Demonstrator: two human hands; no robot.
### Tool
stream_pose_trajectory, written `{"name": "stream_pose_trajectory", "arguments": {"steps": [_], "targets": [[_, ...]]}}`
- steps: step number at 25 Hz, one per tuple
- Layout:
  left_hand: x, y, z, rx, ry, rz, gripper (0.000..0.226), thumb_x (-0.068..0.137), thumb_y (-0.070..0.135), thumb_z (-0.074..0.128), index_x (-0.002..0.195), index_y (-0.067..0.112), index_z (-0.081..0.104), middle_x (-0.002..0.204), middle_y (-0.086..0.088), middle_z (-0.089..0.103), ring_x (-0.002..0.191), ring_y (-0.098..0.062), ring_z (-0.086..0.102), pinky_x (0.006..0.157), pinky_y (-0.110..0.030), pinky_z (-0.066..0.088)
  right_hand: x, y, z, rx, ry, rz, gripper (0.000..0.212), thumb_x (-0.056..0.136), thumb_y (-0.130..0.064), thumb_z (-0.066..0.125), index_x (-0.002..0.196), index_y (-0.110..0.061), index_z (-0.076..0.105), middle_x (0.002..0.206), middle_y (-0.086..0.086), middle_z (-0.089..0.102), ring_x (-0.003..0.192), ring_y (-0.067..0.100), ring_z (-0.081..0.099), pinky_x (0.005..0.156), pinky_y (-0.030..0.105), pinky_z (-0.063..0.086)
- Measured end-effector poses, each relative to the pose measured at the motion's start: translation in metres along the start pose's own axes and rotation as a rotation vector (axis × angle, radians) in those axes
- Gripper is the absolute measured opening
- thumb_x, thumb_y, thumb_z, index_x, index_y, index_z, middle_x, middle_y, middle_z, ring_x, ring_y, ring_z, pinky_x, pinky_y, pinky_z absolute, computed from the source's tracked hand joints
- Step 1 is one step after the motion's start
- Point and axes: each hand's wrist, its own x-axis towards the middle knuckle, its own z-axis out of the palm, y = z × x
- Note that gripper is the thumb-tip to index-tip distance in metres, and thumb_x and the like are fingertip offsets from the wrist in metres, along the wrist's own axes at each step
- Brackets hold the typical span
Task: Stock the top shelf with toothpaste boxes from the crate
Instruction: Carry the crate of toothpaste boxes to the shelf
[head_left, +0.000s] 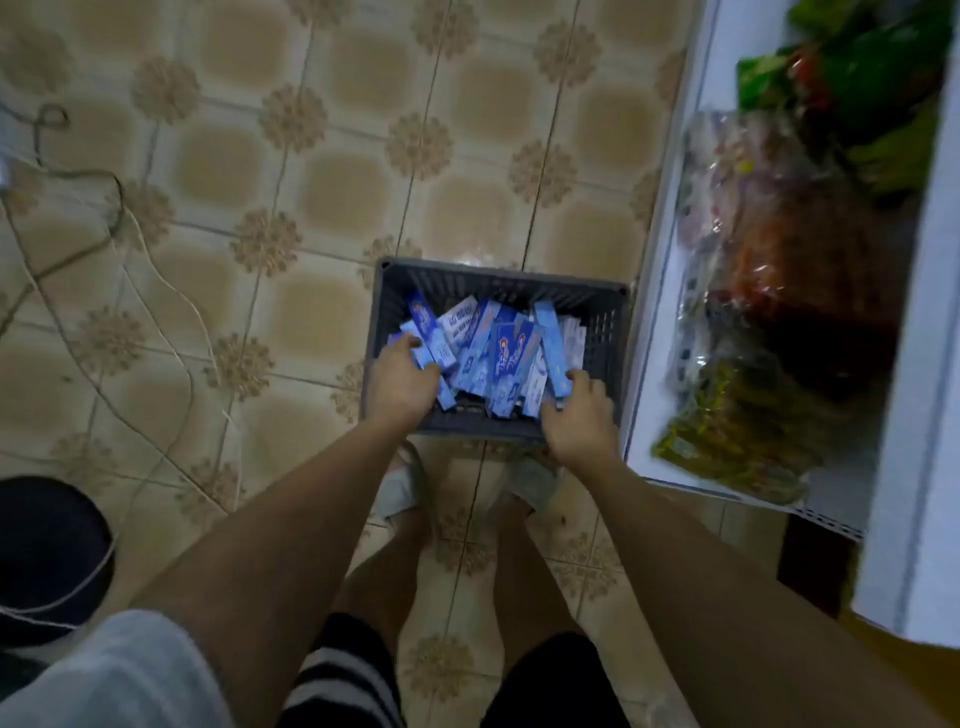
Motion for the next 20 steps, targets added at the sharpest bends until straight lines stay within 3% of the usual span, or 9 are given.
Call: {"name": "stream_pose_trajectory", "arguments": {"steps": [3,7,10,13,15,20], "targets": [[0.066,-0.055,0.046,-0.035,0.212,-0.076,0.044,0.077,0.033,0.058,0.116,0.014,0.057,0.112,-0.016,0.062,0.096,-0.034,0.062,0.078,-0.042,0.052,0.074,0.049,0.035,-0.088,0.166,0.066,0.056,0.093,-0.027,0.054,0.142,-0.007,0.034,0.137,0.016,0.039,0.125,0.037,0.042,0.093,0.047,0.041],[0.132,-0.096,0.070,-0.124,0.414,-0.196,0.055,0.078,0.025,0.062,0.129,0.015,0.048,0.132,-0.012,0.050,0.118,-0.031,0.051,0.096,-0.044,0.047,0.149,0.094,0.055,-0.057,0.265,0.263,0.074,0.090,-0.027,0.059,0.149,-0.004,0.021,0.147,0.016,0.030,0.133,0.037,0.033,0.103,0.051,0.035],[0.167,-0.108,0.082,-0.245,0.361,-0.274,0.055,0.081,0.028,0.064,0.130,0.010,0.048,0.127,-0.013,0.058,0.112,-0.032,0.058,0.089,-0.037,0.047,0.192,0.114,0.065,0.239,0.209,0.384,0.078,0.090,-0.024,0.060,0.152,-0.002,0.017,0.151,0.016,0.035,0.134,0.036,0.039,0.109,0.046,0.037],[0.191,-0.117,0.083,-0.250,0.334,-0.325,0.044,0.082,0.029,0.062,0.120,0.007,0.060,0.114,-0.016,0.066,0.101,-0.035,0.064,0.080,-0.036,0.049,0.219,0.129,0.071,0.436,0.240,0.421,0.056,0.089,-0.019,0.059,0.140,-0.002,0.044,0.134,0.018,0.057,0.116,0.036,0.058,0.101,0.046,0.048],[0.200,-0.121,0.072,-0.324,0.299,-0.328,0.045,0.078,0.033,0.064,0.111,0.003,0.066,0.104,-0.019,0.070,0.091,-0.035,0.067,0.077,-0.041,0.054,0.224,0.132,0.068,0.549,0.243,0.436,0.041,0.094,-0.014,0.055,0.133,-0.002,0.053,0.126,0.018,0.062,0.106,0.032,0.061,0.099,0.046,0.050],[0.182,-0.114,0.046,-0.458,0.216,-0.322,0.048,0.075,0.038,0.064,0.107,0.003,0.068,0.097,-0.017,0.070,0.072,-0.024,0.058,0.066,-0.038,0.051,0.200,0.118,0.049,0.580,0.161,0.398,0.036,0.100,-0.008,0.047,0.135,0.000,0.051,0.116,0.012,0.059,0.095,0.026,0.055,0.093,0.038,0.050]]}}
